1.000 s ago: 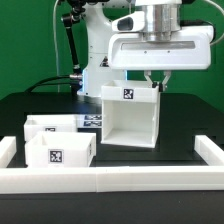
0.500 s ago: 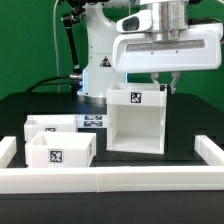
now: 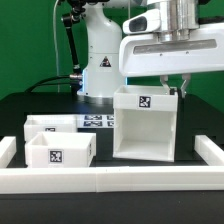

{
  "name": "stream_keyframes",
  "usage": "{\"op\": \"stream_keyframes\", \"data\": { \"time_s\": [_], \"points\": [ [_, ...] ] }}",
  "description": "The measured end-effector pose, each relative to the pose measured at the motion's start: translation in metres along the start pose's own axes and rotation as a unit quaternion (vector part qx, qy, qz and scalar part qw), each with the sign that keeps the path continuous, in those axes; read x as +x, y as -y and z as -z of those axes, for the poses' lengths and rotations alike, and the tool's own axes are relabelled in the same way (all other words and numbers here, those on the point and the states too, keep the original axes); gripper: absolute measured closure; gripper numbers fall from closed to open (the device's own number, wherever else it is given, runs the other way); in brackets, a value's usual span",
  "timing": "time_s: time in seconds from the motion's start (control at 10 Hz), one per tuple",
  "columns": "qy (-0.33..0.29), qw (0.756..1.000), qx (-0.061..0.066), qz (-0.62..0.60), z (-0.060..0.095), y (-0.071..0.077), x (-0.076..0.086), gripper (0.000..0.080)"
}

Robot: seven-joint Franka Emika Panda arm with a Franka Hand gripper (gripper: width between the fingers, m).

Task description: Assemble drawer

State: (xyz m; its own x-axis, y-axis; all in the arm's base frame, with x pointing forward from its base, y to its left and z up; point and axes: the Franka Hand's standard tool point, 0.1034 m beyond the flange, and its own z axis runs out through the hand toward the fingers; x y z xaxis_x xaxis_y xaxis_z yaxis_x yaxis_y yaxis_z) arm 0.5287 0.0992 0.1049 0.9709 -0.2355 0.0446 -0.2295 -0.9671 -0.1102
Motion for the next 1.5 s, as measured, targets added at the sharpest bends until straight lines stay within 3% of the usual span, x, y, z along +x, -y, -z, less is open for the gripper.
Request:
{"op": "stream_keyframes", "data": {
  "time_s": [0.4, 0.5, 1.0, 1.5],
  "points": [
    [-0.022, 1.0, 0.014, 0.015, -0.003, 0.015, 0.047, 0.076],
    [-0.025, 1.0, 0.015, 0.013, -0.003, 0.014, 0.052, 0.0758],
    [-0.026, 0.997, 0.019, -0.072, -0.001, 0.017, 0.052, 0.0758],
    [-0.028, 0.955, 0.037, -0.294, -0.001, 0.013, 0.066, 0.0755]
  ]
}}
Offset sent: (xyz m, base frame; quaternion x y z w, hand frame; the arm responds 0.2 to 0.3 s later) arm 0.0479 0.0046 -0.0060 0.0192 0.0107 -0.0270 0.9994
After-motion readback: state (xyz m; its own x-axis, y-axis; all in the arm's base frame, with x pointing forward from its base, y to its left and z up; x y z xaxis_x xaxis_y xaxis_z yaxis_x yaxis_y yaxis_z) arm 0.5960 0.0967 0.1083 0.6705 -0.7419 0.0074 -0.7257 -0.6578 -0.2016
